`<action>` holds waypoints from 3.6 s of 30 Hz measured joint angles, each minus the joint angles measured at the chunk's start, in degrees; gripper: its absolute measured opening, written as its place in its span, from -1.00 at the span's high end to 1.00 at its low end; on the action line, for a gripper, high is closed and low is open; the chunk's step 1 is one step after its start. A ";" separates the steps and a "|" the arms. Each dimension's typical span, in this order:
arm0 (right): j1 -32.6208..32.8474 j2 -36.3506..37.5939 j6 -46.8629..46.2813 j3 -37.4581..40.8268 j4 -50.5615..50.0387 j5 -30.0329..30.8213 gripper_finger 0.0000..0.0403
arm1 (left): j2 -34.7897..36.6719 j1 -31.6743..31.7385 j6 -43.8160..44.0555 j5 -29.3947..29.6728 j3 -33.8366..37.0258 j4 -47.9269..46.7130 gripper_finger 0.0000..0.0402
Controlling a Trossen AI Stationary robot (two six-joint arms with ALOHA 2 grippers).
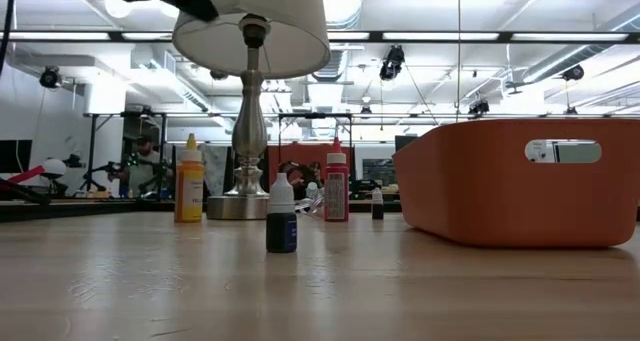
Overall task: Pick & Place food coloring
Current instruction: Put the small food coloring bottle into the orange bin
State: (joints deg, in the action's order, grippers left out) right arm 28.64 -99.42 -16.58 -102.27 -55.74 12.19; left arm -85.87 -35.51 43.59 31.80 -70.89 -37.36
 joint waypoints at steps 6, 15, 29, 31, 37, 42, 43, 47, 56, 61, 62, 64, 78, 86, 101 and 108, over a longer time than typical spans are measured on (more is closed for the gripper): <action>-1.74 -0.04 1.22 6.06 6.86 -0.73 0.16 | 4.72 -4.52 4.94 7.25 0.03 -3.88 -0.03; -6.01 -1.06 0.05 13.49 14.61 -3.67 0.16 | 7.57 -10.31 13.60 18.27 0.04 -6.84 -0.03; -8.65 -13.80 -0.27 7.94 14.66 -10.68 0.28 | 7.44 -11.87 16.35 18.29 0.07 -7.74 -0.03; -8.77 -16.24 0.61 6.33 14.33 -10.79 0.29 | 7.44 -12.06 16.31 18.41 0.07 -7.76 -0.03; -9.18 -23.37 4.65 -1.31 11.20 -12.26 0.31 | 7.44 -12.75 16.36 18.44 0.07 -7.78 -0.03; -10.06 -28.02 6.73 -6.34 7.33 -12.45 0.30 | 7.46 -13.20 15.96 18.46 0.07 -7.77 -0.03; -10.22 -28.70 6.97 -7.15 6.71 -12.45 0.30 | 7.46 -13.30 15.92 18.46 0.07 -7.78 -0.03; -10.48 -30.37 9.49 -8.93 5.90 -12.00 0.32 | 7.46 -13.48 15.60 18.47 0.07 -7.72 -0.03; -11.13 -31.04 9.32 -7.88 4.64 -12.99 0.34 | 7.50 -13.72 14.94 18.56 0.07 -7.72 -0.03; -11.09 -31.04 9.00 -6.44 5.32 -12.85 0.34 | 7.50 -13.72 14.63 18.74 0.07 -7.74 -0.03; -11.13 -31.04 8.88 -6.26 5.23 -12.74 0.34 | 7.50 -13.72 14.63 18.74 0.07 -7.73 -0.03; -11.17 -31.06 8.97 -6.24 5.38 -12.55 0.34 | 7.50 -13.72 14.63 18.74 0.07 -7.73 -0.03; -11.02 -31.06 9.52 -5.93 8.59 -12.50 0.35 | 7.50 -13.72 14.67 18.74 0.07 -7.72 -0.03; -11.08 -31.04 9.47 -4.13 9.80 -12.52 0.40 | 7.50 -13.72 14.68 18.74 0.07 -7.72 -0.03; -11.04 -31.02 9.07 -3.20 10.22 -12.66 0.53 | 7.50 -13.72 14.70 18.72 0.07 -7.72 -0.03; -11.04 -30.99 9.18 -3.20 10.33 -12.63 0.62 | 7.50 -13.72 14.70 18.72 0.07 -7.74 -0.03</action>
State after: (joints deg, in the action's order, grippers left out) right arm 17.61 -130.41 -7.40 -105.47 -45.41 -0.45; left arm -78.37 -49.23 58.28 50.52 -70.83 -45.10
